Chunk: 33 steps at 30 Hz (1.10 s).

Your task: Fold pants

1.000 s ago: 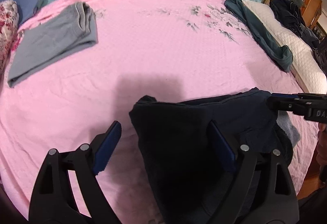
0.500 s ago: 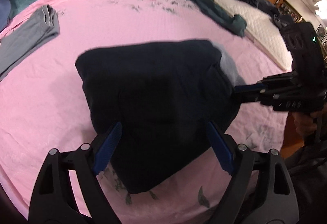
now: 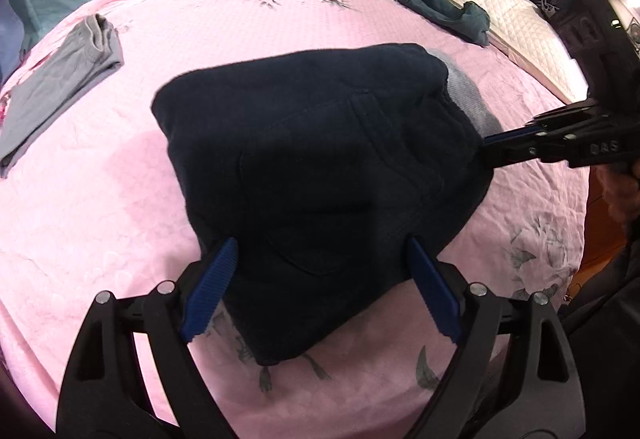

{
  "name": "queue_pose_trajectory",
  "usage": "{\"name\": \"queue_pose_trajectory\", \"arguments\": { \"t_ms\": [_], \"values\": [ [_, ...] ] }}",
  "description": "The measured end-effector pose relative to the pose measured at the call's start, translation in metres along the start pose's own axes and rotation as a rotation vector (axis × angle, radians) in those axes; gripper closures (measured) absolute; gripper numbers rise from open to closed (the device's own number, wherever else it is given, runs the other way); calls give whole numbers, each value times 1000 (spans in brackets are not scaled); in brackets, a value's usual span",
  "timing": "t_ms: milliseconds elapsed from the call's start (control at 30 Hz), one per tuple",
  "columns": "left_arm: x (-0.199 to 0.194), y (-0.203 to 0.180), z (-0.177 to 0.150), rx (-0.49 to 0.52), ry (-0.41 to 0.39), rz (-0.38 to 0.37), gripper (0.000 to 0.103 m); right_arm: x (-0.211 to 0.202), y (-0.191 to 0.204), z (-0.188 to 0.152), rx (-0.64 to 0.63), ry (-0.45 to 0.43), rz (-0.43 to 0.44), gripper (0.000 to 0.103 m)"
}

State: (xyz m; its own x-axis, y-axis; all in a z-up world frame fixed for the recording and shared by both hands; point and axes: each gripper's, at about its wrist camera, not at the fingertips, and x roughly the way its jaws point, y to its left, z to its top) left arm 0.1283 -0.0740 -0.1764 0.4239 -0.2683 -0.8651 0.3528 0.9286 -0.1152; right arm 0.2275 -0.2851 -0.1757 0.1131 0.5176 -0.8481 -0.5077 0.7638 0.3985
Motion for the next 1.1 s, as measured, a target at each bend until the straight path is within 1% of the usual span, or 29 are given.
{"name": "queue_pose_trajectory", "arguments": {
  "t_ms": [33, 67, 100, 200, 267, 333, 367, 400, 433, 500, 567, 633, 667, 700, 767, 800, 867, 900, 933, 967, 1033, 1100],
  "values": [
    [-4, 0, 3, -5, 0, 9, 16, -6, 5, 2, -28, -17, -16, 81],
    [-8, 1, 5, -9, -7, 15, 16, -16, 11, 6, -58, -51, -34, 75],
    [-13, 1, 8, -15, -22, 26, 16, -22, 13, 10, -73, -79, -41, 74],
    [-23, 1, 11, -28, -54, 27, 17, -28, 14, 26, -74, -138, -25, 74],
    [-28, -6, 14, -17, -76, -4, 17, -23, 17, 38, -69, -149, -18, 74],
    [-22, -14, 12, 13, -53, -27, 17, -15, 26, 53, -77, -163, 13, 74],
    [-17, -17, 9, 18, -36, -27, 17, -13, 31, 59, -81, -166, 39, 74],
    [-10, -19, 4, 13, -10, -25, 17, -8, 38, 67, -90, -166, 82, 74],
    [-6, -21, 1, 12, -6, -13, 17, -3, 44, 74, -100, -159, 117, 74],
    [-7, -25, -3, 24, -23, 11, 16, 16, 60, 91, -116, -117, 176, 74],
    [-7, -27, -5, 26, -26, 20, 16, 40, 75, 109, -123, -50, 259, 74],
    [-8, -24, -6, 8, -33, 14, 16, 60, 89, 122, -143, 13, 305, 74],
    [-7, -23, -6, -1, -35, 11, 16, 70, 94, 127, -156, 37, 292, 74],
    [-7, -22, -6, -8, -36, 11, 16, 82, 97, 134, -164, 59, 249, 74],
    [-6, -23, -5, -21, -42, 13, 16, 103, 94, 146, -153, 86, 207, 75],
    [-6, -22, -5, -25, -45, 12, 17, 108, 92, 147, -148, 89, 196, 78],
    [-5, -21, -5, -24, -43, 15, 16, 117, 86, 154, -138, 84, 173, 78],
    [-4, -22, -5, -20, -42, 17, 16, 119, 82, 155, -128, 73, 147, 65],
    [-4, -22, -6, -17, -40, 18, 17, 121, 77, 156, -111, 70, 107, 56],
    [-4, -22, -6, -14, -41, 19, 17, 122, 73, 157, -95, 68, 91, 50],
    [-3, -20, -5, -12, -38, 15, 16, 113, 72, 155, -93, 51, 114, 50],
    [-3, -21, -4, -4, -38, 15, 16, 87, 75, 152, -107, -11, 111, 50]
  ]
}}
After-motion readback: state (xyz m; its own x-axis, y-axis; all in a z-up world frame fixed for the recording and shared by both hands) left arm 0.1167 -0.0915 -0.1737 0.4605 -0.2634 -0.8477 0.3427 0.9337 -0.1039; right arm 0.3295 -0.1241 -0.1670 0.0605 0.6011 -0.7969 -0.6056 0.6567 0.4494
